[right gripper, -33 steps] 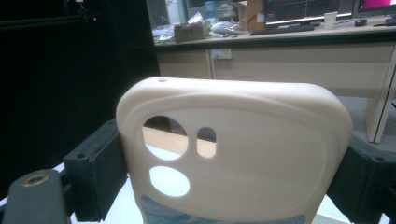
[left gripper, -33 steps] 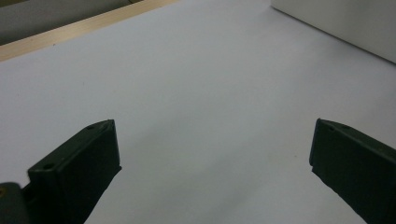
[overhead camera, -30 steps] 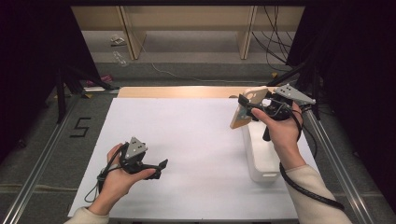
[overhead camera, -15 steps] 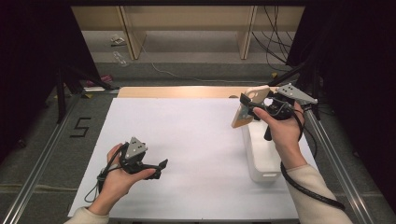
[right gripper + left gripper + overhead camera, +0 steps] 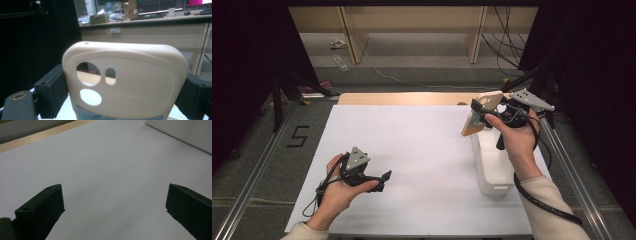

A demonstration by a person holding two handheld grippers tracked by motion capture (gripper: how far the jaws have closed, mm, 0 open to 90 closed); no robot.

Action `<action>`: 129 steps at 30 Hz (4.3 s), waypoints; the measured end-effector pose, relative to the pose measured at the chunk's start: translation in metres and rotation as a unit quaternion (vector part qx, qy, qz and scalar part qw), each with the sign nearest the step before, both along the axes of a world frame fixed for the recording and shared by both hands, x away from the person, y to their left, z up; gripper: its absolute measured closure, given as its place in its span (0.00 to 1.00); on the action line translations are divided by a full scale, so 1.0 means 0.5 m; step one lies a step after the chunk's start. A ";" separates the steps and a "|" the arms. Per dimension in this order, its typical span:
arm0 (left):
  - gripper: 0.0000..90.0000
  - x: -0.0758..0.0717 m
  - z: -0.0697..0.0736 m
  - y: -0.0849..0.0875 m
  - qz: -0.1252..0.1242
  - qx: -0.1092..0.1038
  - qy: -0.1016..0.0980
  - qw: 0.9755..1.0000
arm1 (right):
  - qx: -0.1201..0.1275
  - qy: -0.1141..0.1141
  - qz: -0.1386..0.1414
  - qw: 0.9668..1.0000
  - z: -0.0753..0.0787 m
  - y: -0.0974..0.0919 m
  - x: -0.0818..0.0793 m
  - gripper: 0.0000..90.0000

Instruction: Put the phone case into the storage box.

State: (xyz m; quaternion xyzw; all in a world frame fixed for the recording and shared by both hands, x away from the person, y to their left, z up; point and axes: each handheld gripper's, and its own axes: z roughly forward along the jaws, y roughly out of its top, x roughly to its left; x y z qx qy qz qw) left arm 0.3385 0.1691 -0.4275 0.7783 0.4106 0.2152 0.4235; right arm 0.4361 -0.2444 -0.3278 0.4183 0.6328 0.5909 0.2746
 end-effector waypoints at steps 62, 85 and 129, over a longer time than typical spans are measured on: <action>0.02 0.002 0.000 0.004 0.002 -0.003 0.002 1.000 | 0.004 -0.004 -0.023 1.000 0.005 -0.026 0.005 0.14; 0.02 0.002 -0.002 0.003 0.003 -0.004 0.003 1.000 | 0.004 -0.004 -0.033 0.999 0.003 -0.037 0.010 0.14; 0.02 0.002 0.003 0.002 0.005 -0.008 -0.001 1.000 | -0.004 -0.008 -0.066 0.998 0.003 -0.071 0.029 0.14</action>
